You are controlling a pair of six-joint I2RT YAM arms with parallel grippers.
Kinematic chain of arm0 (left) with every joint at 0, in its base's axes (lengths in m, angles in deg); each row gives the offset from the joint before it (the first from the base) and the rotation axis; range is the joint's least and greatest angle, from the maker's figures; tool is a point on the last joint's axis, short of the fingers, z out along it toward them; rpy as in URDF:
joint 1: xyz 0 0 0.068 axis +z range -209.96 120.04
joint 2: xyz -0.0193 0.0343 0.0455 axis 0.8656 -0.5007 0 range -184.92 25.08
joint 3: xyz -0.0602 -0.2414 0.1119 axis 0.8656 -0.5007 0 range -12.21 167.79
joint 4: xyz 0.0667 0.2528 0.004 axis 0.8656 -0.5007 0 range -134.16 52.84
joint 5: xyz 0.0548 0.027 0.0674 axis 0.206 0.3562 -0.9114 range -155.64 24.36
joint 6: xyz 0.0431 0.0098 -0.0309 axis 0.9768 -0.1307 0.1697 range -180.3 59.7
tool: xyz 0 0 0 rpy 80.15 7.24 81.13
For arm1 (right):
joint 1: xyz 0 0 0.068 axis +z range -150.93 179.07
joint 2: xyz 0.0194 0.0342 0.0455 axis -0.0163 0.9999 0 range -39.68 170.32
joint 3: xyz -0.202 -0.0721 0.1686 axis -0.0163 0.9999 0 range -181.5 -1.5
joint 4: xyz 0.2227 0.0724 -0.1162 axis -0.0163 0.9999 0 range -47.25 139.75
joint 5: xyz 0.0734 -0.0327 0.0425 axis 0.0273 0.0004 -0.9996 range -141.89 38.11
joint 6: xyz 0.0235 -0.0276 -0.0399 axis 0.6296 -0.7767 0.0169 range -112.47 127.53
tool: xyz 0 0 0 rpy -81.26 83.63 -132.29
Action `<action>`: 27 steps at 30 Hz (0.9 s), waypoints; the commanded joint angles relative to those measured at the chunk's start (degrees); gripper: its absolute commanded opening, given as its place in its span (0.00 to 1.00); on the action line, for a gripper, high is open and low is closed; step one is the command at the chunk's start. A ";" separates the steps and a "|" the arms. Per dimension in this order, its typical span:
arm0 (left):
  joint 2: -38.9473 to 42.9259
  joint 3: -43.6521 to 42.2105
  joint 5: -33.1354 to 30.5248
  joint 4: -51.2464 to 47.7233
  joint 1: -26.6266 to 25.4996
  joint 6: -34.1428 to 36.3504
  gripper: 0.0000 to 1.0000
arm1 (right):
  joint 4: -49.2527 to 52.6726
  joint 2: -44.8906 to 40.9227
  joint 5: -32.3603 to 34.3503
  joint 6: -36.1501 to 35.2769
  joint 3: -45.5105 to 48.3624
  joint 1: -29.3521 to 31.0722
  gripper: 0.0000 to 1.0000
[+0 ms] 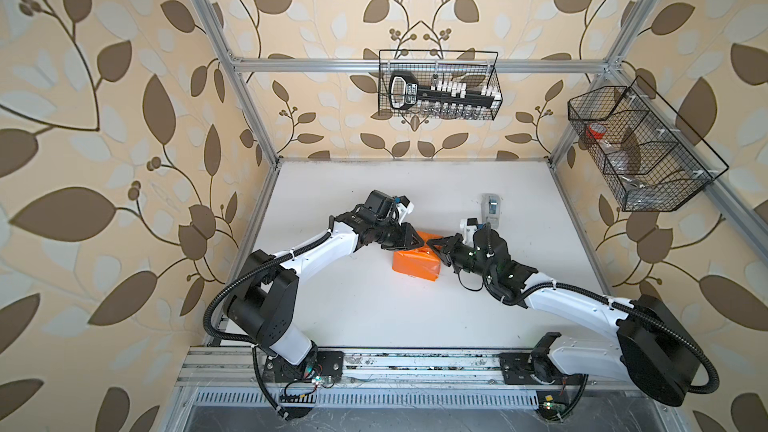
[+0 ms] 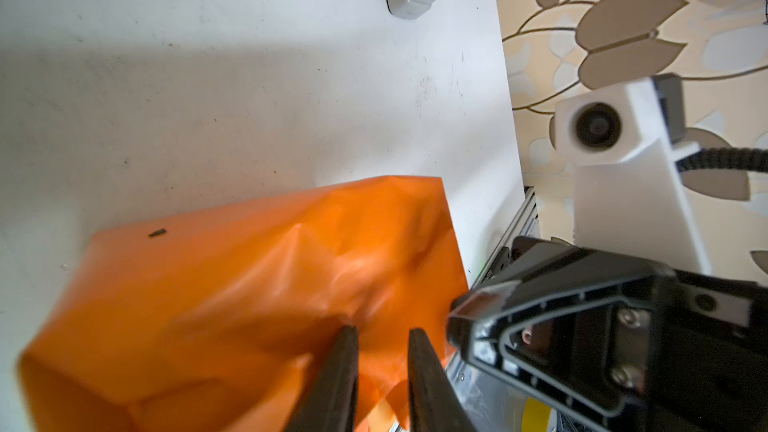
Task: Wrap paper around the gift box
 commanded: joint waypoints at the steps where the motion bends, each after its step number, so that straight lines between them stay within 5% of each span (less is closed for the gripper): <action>1: -0.40 -2.84 -4.51 -6.50 -0.48 -1.29 0.25 | -2.06 1.28 0.67 3.01 1.72 0.61 0.09; 27: 3.91 1.69 -5.07 -7.32 -0.29 3.93 0.25 | -9.28 7.13 -2.27 6.92 3.39 2.47 0.08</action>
